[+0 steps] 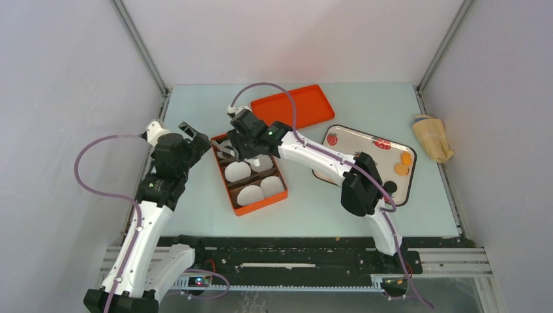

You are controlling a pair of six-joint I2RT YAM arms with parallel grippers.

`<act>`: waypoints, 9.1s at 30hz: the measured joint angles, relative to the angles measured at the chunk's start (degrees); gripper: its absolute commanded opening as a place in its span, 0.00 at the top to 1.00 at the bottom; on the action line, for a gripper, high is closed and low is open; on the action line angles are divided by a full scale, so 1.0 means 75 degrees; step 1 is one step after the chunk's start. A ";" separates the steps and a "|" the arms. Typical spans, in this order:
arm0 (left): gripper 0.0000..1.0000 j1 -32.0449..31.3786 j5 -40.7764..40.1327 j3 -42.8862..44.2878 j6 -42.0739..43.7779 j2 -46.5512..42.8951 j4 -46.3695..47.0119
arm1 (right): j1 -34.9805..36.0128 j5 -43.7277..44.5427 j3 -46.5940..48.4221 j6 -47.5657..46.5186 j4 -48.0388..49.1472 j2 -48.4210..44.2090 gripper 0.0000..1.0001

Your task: Pack the cookies

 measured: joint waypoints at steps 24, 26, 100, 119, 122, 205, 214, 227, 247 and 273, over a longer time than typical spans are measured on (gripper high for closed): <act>0.04 0.0006 0.0603 -0.0198 0.0020 0.0122 0.0437 | -0.0312 0.2404 -0.4966 0.0111 0.0705 -0.6344 0.47; 0.04 0.0006 0.0711 -0.0245 0.0020 0.0207 0.0495 | -0.0495 0.2667 -0.5590 0.0294 0.0478 -0.6781 0.46; 0.04 -0.0498 0.1020 -0.0265 0.0015 0.0554 0.0495 | -0.1562 0.2197 -0.7679 0.2328 -0.1011 -0.8784 0.75; 0.03 0.0714 0.1533 0.0111 -0.0047 0.0551 -0.0070 | 0.0323 0.1207 -0.4896 0.1221 -0.0023 -0.4928 0.75; 0.04 0.0720 0.1542 0.0111 -0.0044 0.0551 -0.0099 | 0.0358 0.1154 -0.4730 0.1166 0.0023 -0.4602 0.74; 0.03 0.0093 0.1953 0.0096 0.0073 0.0664 0.0306 | -0.0009 0.2868 -0.8711 0.3861 -0.1897 -0.7644 0.59; 0.03 0.0087 0.1935 0.0093 0.0073 0.0574 0.0300 | -0.0184 0.2632 -0.8725 0.3637 -0.1335 -0.7892 0.76; 0.03 0.0376 0.1886 0.0111 0.0070 0.0557 0.0029 | -0.0067 0.2352 -0.7166 0.2669 -0.0909 -0.7603 0.77; 0.03 0.1862 0.2527 0.0108 0.0012 0.0612 -0.0175 | 0.1131 0.1169 -0.3261 0.0705 0.0044 -0.3005 0.76; 0.02 0.2057 0.2734 0.0102 0.0096 0.0425 -0.0195 | 0.1221 0.1081 -0.2550 0.0577 -0.0373 -0.2110 0.48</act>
